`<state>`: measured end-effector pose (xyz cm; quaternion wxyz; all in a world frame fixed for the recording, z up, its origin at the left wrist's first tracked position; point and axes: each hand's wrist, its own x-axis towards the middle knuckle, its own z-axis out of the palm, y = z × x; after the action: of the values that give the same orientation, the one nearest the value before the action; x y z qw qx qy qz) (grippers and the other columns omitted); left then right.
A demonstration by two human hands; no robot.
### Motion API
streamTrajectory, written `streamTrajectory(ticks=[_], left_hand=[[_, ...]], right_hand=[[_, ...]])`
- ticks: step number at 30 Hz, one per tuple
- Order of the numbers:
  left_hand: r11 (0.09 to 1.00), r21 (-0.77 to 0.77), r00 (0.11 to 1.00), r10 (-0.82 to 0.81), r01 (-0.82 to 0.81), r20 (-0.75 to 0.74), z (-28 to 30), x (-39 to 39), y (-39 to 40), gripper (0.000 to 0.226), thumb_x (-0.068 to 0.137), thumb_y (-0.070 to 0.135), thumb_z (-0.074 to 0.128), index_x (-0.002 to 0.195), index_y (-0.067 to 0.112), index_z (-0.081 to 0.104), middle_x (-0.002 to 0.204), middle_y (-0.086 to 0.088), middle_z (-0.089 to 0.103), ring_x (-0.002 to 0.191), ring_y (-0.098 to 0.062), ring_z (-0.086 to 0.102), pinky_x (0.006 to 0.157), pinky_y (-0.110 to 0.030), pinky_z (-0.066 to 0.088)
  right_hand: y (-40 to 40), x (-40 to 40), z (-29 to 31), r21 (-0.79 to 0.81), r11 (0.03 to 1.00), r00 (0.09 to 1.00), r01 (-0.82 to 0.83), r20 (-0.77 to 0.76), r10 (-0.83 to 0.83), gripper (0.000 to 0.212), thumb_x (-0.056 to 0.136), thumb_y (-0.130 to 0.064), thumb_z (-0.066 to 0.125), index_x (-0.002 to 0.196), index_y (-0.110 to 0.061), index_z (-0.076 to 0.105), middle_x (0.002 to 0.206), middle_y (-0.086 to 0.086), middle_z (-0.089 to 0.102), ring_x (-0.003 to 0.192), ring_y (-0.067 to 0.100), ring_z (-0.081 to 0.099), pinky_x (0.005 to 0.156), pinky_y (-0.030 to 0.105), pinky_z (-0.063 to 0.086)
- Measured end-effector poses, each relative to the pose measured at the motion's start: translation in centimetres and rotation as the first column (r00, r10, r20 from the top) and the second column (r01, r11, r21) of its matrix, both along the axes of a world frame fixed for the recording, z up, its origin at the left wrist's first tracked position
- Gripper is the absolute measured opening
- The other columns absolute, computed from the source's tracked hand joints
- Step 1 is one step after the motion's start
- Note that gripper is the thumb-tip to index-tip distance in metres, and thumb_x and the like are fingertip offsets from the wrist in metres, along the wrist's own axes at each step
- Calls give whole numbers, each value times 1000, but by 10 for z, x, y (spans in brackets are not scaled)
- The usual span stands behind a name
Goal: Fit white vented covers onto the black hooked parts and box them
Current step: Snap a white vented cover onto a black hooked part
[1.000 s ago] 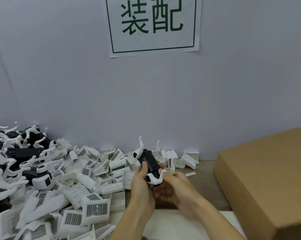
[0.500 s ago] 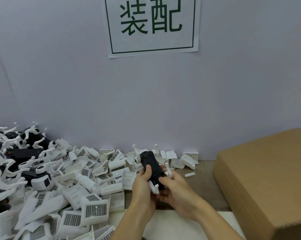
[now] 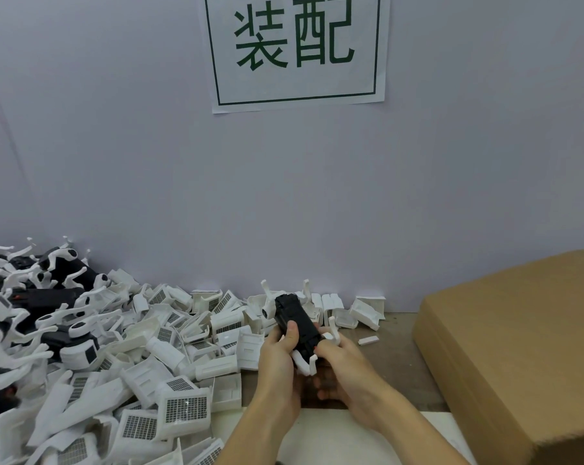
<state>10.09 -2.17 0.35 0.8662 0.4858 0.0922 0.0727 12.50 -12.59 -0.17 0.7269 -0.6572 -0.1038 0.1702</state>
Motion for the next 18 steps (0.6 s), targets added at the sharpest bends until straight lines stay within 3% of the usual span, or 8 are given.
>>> streamTrajectory(ticks=[7,11,15,18], left_hand=[[1000,14,1000,-1,1,15,2,-2,-1,30,104,22,47,125,6,61,117,-30,68,81,-36,65,48,-30,44],[999,-34,1000,-14,14,1,1,-3,2,28,105,23,46,121,10,64,106,-25,72,66,-33,66,44,-28,41],[997,-76,1000,-20,20,-9,0,-1,3,28,104,26,45,107,11,69,91,-20,74,63,-32,64,49,-29,35],[997,-72,1000,-22,23,3,0,-1,3,28,104,25,45,113,11,67,93,-21,74,60,-31,65,46,-28,37]], right_hand=[[0,0,-1,65,998,1000,-2,-6,2,19,96,-16,54,111,-20,65,67,2,64,54,16,54,51,27,45],[-1,0,-1,119,992,999,-50,-13,52,28,94,-9,50,113,-23,67,71,3,66,58,18,52,53,28,44],[0,-1,-1,115,991,997,-74,-2,75,35,82,-16,55,113,-26,65,72,3,64,55,17,51,52,28,45],[0,0,-3,85,994,997,-71,10,71,34,89,-11,48,114,-25,64,70,2,64,54,16,52,52,27,45]])
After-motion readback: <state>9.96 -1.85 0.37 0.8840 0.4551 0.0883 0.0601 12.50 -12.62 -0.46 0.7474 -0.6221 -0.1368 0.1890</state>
